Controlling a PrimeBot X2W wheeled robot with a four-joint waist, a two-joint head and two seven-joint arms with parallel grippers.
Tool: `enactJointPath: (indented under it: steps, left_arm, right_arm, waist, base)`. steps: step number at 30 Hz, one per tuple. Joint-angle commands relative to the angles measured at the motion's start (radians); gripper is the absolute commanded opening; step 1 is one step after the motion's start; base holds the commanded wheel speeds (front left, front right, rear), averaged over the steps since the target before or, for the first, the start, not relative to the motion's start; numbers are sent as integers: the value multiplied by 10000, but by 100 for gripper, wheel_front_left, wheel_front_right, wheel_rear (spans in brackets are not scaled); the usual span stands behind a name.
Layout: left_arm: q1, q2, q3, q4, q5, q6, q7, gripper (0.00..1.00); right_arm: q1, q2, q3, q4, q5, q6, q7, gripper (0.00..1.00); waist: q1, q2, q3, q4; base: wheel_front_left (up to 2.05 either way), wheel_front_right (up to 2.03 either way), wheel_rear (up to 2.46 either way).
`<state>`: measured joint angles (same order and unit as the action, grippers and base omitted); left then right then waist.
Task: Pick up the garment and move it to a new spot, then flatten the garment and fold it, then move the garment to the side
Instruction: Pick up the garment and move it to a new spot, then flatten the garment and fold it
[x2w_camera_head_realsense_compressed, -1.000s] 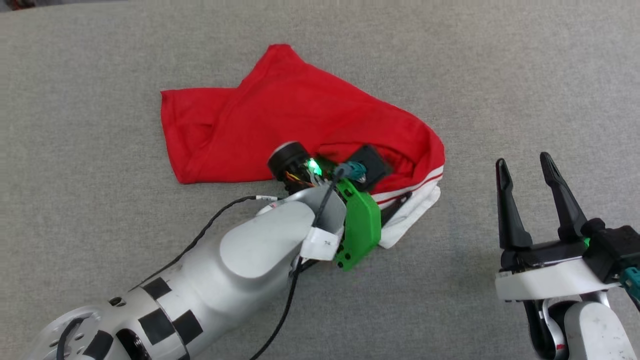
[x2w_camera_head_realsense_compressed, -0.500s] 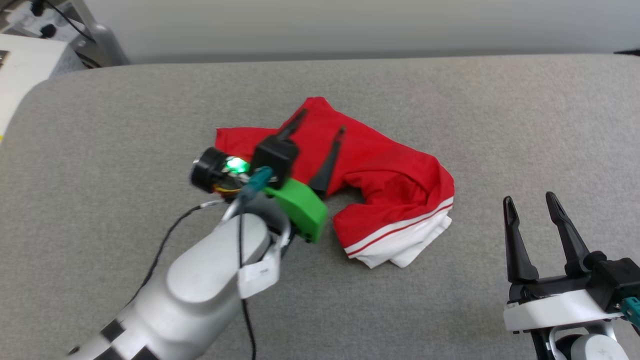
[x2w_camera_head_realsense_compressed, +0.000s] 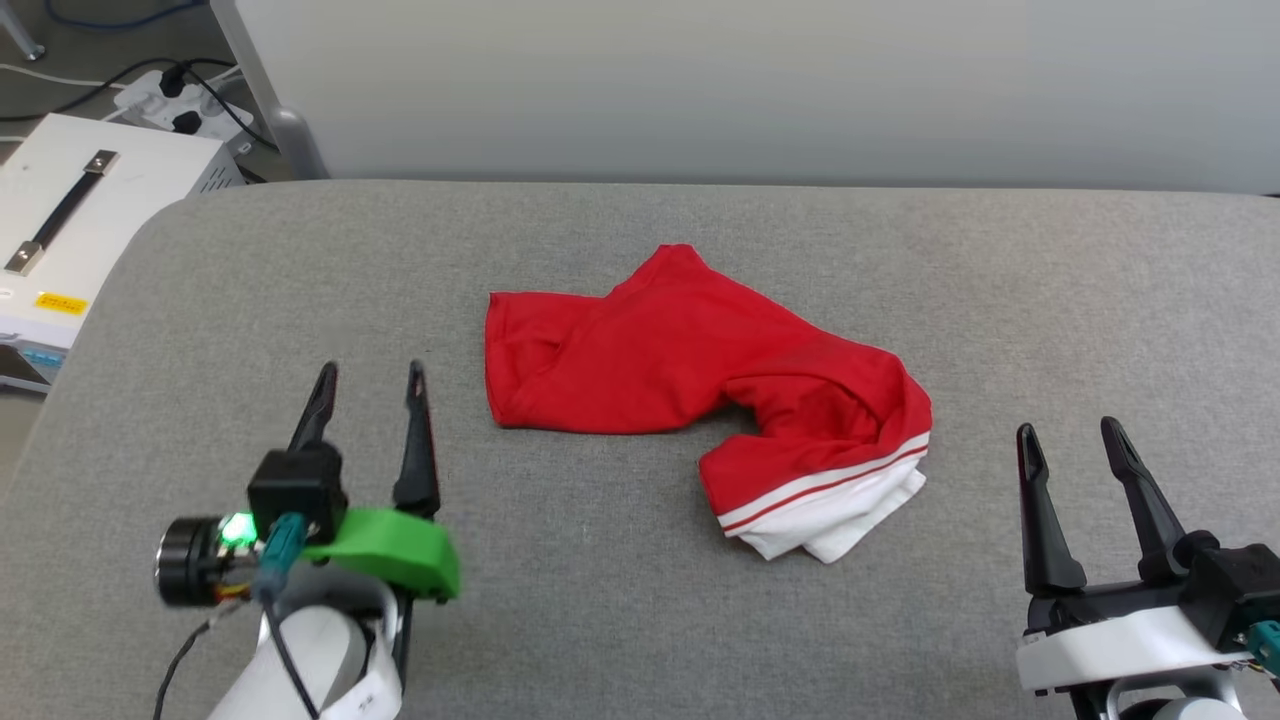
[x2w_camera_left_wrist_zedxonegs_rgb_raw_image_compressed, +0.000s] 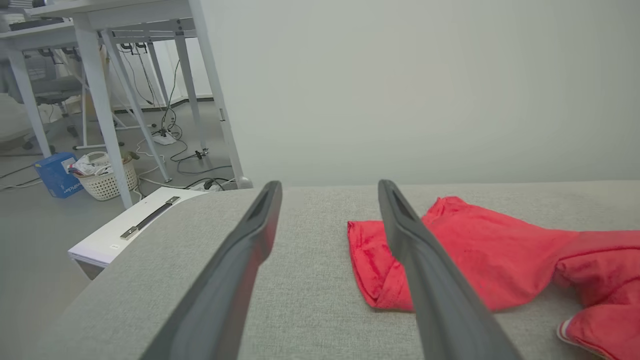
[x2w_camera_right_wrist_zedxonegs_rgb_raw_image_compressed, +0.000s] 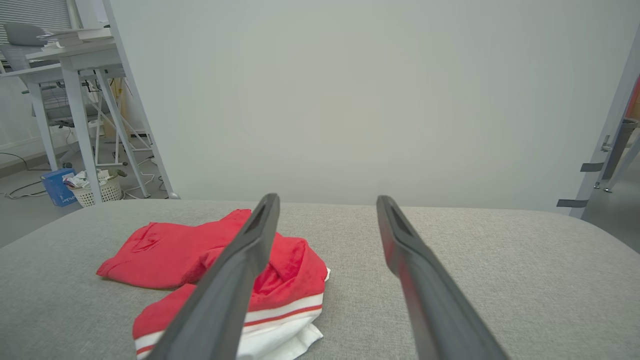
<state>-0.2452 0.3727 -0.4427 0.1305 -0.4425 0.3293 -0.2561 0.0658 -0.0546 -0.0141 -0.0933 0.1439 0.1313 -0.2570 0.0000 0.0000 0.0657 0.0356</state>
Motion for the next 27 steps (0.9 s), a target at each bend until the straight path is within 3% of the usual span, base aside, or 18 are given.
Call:
enactJointPath:
  steps: [1,12,27]
  left_arm:
    - [442,-99,279,-122,260,-71,-56,100]
    - [2515,-1257,2252,-757,1724,-1382,-56,100]
    - [3062,-2422,3487,-218,2949,-2786,-56,100]
  right_arm:
    - [167,0,30,23,11,-6,-47,100]
    - [714,-30,270,461,372,-6,-47,100]
    - [1107,-52,393,1162,525,-6,-47,100]
  waist:
    - [0,0,-109,34]
    - [0,0,-532,31]
    - [0,0,-626,106]
  base:
    - [0,0,0]
    - [0,0,0]
    - [0,0,0]
